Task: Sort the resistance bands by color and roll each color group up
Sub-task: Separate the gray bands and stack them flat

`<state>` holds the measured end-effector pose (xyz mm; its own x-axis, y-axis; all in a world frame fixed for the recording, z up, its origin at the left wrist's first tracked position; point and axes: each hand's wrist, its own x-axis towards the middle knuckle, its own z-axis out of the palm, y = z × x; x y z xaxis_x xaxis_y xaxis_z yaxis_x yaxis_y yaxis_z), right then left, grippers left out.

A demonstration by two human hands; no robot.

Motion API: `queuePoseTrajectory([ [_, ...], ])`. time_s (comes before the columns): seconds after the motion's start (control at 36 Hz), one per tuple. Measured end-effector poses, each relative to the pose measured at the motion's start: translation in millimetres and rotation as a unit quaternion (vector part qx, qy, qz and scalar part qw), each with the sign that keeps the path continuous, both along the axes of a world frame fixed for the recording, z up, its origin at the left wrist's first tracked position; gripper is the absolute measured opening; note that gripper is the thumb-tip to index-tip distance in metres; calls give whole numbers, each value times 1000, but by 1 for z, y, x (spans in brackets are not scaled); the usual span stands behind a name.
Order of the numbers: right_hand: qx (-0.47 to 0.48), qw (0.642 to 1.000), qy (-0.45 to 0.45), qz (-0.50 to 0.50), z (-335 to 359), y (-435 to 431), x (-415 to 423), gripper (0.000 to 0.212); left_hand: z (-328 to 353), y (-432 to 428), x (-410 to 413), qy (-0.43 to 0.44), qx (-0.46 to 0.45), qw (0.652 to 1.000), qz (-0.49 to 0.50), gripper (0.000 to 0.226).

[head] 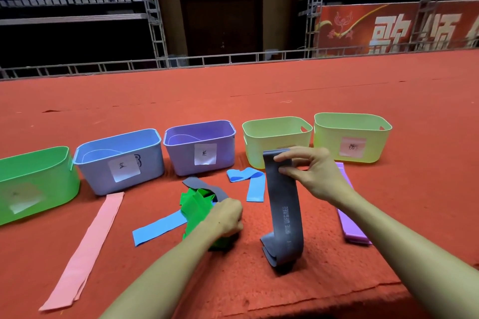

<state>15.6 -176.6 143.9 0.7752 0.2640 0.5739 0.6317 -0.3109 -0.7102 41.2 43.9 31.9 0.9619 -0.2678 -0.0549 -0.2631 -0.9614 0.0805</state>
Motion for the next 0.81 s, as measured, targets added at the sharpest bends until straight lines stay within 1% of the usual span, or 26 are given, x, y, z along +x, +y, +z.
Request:
queuePoseTrajectory([
  [0.08,-4,1000,-9,-8,1,-2,1,47,6,1,2,-21,-74,997,14,17],
  [0.17,-8,1000,-14,-10,3,-3,1,46,17,2,4,-72,-131,989,5,15],
  [0.25,-3,1000,-17,-8,6,-3,2,46,33,7,4,-120,-194,974,1,7],
  [0.36,7,1000,-18,-8,12,-1,4,45,60,22,3,-191,-225,955,-1,11],
  [0.44,18,1000,-14,-9,19,3,3,41,81,35,2,-218,-283,934,-7,8],
  [0.56,53,998,24,22,30,10,0,36,109,49,3,-233,-306,923,7,5],
  [0.61,68,996,46,38,33,12,0,33,119,53,5,-236,-312,920,13,7],
  [0.72,47,998,9,28,39,14,2,33,133,61,6,-228,-334,914,6,16],
  [0.81,51,998,13,38,44,16,2,31,142,61,1,-225,-331,916,1,20],
])
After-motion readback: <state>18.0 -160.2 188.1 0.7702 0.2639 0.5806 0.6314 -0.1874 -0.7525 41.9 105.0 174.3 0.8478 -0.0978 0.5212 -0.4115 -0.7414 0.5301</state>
